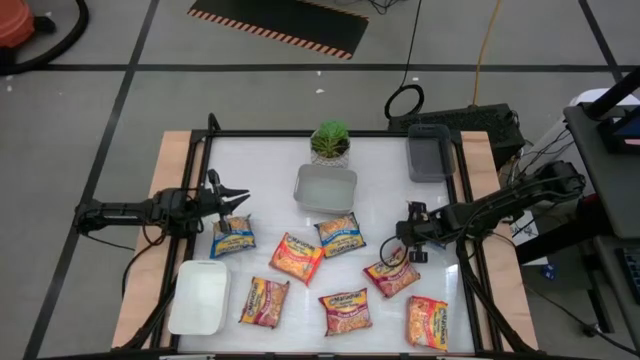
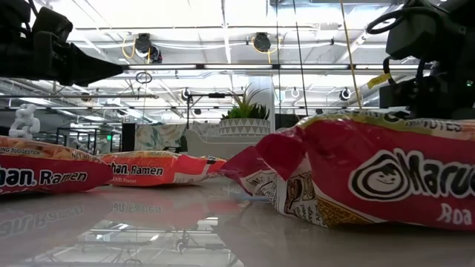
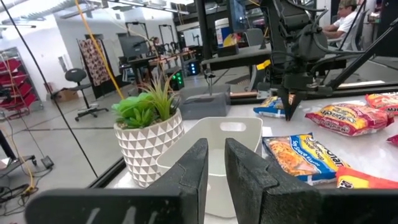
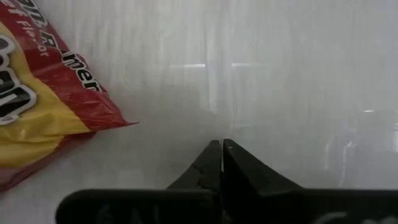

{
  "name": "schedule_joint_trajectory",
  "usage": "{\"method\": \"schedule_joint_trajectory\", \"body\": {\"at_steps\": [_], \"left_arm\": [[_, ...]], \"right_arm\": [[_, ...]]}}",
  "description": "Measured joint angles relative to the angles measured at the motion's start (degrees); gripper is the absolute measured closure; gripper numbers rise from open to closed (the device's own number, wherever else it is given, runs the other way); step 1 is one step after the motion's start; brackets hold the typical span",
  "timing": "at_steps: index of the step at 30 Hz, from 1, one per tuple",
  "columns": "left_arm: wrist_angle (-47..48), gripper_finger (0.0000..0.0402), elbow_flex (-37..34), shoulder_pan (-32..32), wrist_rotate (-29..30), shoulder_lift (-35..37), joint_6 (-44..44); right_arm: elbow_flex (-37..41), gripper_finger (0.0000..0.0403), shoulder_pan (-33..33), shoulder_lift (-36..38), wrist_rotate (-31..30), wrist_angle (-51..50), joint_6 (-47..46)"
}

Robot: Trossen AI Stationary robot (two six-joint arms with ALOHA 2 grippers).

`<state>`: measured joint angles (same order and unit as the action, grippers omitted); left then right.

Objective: Sort Maruchan noodles
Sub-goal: Put the right blue noodle pack into the gray bin

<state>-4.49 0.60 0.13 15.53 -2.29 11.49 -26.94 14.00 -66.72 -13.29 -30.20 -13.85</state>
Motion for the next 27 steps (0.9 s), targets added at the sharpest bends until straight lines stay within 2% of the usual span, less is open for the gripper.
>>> {"method": "schedule_joint_trajectory", "body": {"at_steps": [5, 9, 16, 21, 27], "left_arm": [[0.0, 0.0341, 0.0, -0.01, 0.0, -0.01, 0.0], [0.0, 0.0341, 0.0, 0.01, 0.0, 0.0, -0.1], [0.01, 0.0341, 0.0, 0.01, 0.0, 0.0, -1.87], [0.02, 0.0341, 0.0, 0.01, 0.0, 0.01, -3.77], [0.02, 0.0341, 0.0, 0.01, 0.04, 0.0, -7.14]], "right_arm": [[-0.92, 0.0401, 0.0, -0.16, -0.19, -0.17, 1.72], [-3.02, 0.0402, -0.04, -0.13, -2.95, 0.22, 3.02], [-6.0, 0.0403, -0.04, -0.13, -3.52, 0.17, 5.47], [-8.25, 0.0403, -0.02, -0.11, -6.29, 0.4, 7.89], [-10.57, 0.0403, -0.02, -0.09, -6.53, 4.34, 12.3]]}}
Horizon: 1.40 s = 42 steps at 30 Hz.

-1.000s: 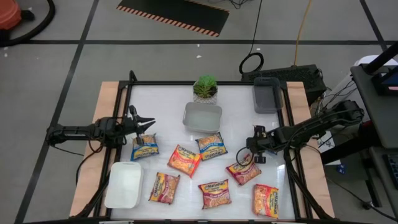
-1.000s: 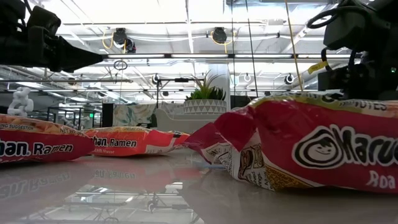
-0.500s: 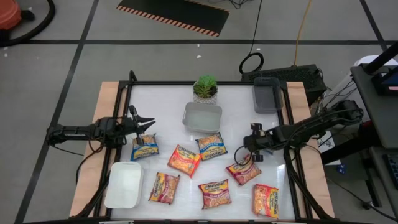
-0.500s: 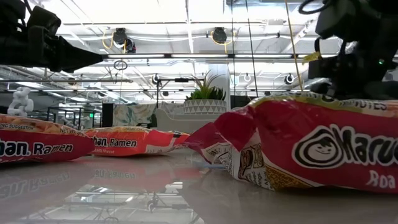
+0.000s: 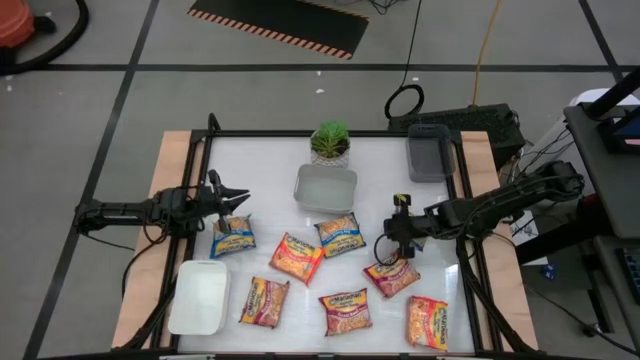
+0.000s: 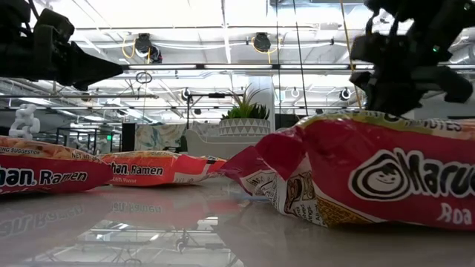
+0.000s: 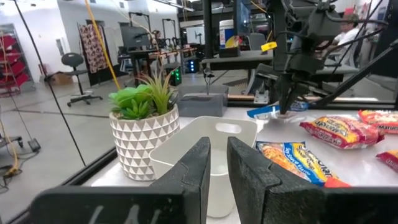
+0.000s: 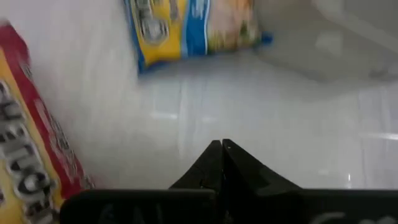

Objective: Sort Maruchan noodles
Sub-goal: Put the right blue noodle pack into the gray bin

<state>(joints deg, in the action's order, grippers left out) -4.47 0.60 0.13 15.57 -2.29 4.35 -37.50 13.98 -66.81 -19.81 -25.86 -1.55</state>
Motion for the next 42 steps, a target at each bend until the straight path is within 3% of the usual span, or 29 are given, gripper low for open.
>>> {"method": "schedule_joint_trajectory", "body": {"at_steps": [10, 16, 32, 42], "left_arm": [[0.85, 0.0341, 0.0, -0.06, -0.03, 0.01, -4.52], [0.85, 0.0341, 0.0, -0.06, -0.03, 0.0, -7.47], [-0.83, 0.0341, 0.0, -1.86, -0.54, -0.22, -11.27], [-8.52, 0.0341, 0.02, -5.65, -0.8, -8.41, -13.91]], "right_arm": [[-3.69, 0.0403, 1.88, 0.0, -5.73, 6.39, 8.59], [-8.15, 0.0403, 4.23, 0.0, -5.93, 9.18, 12.8], [-10.02, 0.0403, 6.82, 0.02, -10.94, 30.55, 18.32], [-10.02, 0.0403, 8.34, 0.02, -11.78, 43.88, 26.13]]}}
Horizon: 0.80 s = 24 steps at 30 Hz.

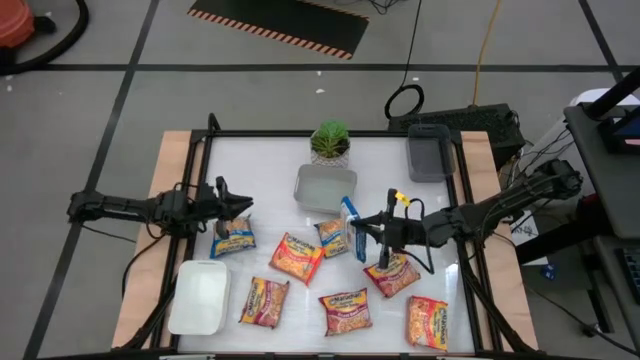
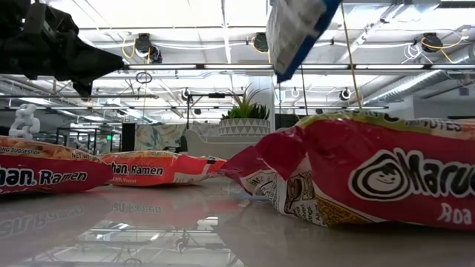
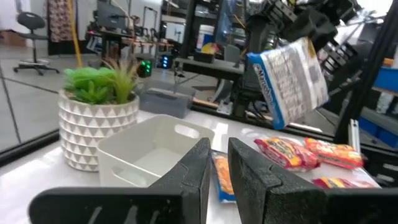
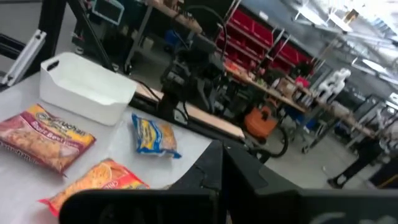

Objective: Sort Maruchan noodles
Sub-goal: Put the right blue noodle pack into the gray bin

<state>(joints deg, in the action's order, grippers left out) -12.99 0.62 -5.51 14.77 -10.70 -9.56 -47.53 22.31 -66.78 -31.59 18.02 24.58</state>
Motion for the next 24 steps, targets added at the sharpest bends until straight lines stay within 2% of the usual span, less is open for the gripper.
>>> {"method": "schedule_joint_trajectory", "body": {"at_steps": [4, 7, 13, 17, 20, 24], "left_arm": [[-5.83, 0.034, 0.0, -2.03, -2.79, -6.11, 0.01], [-11.94, 0.0324, 0.0, -3.71, -3.28, -11.35, 0.36], [-15.66, 0.0229, 4.35, -5.96, -2.95, -21.77, -0.54], [-15.64, 0.0165, 9.0, -7.06, -2.83, -29.29, -1.7], [-15.62, 0.0136, 12.6, -7.79, -2.8, -35.09, -0.82], [-15.55, 0.0121, 17.46, -8.59, -2.76, -42.4, 1.51]], "right_arm": [[0.0, 0.0403, 0.6, 0.0, 0.04, 1.49, 2.26], [0.0, 0.0403, 0.69, 0.0, 0.05, 2.82, 3.44], [0.0, 0.0403, 0.69, 0.0, 0.75, 4.7, 3.24], [0.0, 0.0403, 0.67, 0.0, 6.22, 5.7, 2.11], [0.0, 0.0403, 0.69, 0.0, 10.55, 7.3, 0.47], [0.0, 0.0403, 0.69, -0.63, 14.23, 9.86, -2.85]]}}
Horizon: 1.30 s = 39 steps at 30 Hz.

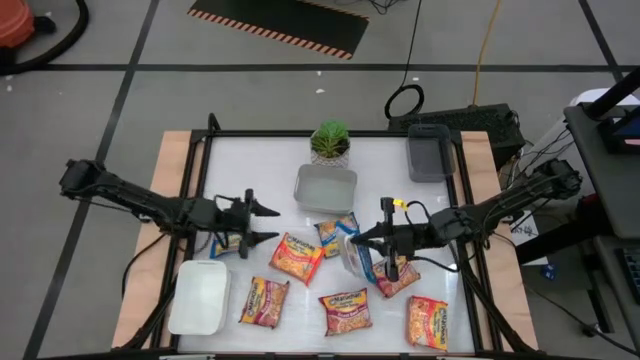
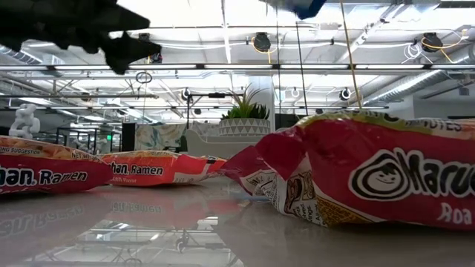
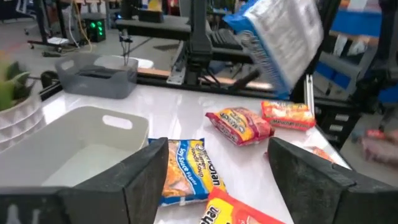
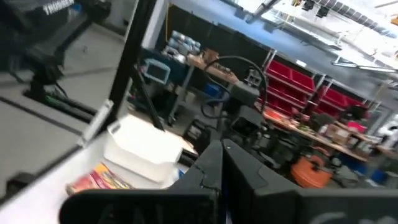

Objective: Sort Maruchan noodles
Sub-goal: Put the right blue noodle pack into the gray bin

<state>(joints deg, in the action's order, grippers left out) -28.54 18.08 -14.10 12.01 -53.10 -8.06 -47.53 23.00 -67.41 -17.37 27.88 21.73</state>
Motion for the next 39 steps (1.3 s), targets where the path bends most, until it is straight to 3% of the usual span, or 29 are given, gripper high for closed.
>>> {"method": "schedule_joint_trajectory", "body": {"at_steps": [9, 26, 33, 39], "left_arm": [[-0.1, 0.0119, 10.0, -1.71, -0.71, -11.11, 6.89], [3.52, 0.0118, 21.47, 0.79, -14.85, -21.78, 6.96], [0.58, 0.0118, 22.87, 2.23, -17.03, -27.42, 8.1], [-1.87, 0.0118, 22.86, 2.48, -16.74, -27.76, 10.76]], "right_arm": [[0.02, 0.0403, 0.16, -8.55, 8.41, 4.99, -2.61], [0.02, 0.0403, -0.16, -14.3, 8.45, 6.93, -8.39], [0.02, 0.0403, -0.29, -14.28, 8.47, 6.33, -9.33], [0.02, 0.0403, -0.33, -14.28, 8.66, 6.17, -10.16]]}}
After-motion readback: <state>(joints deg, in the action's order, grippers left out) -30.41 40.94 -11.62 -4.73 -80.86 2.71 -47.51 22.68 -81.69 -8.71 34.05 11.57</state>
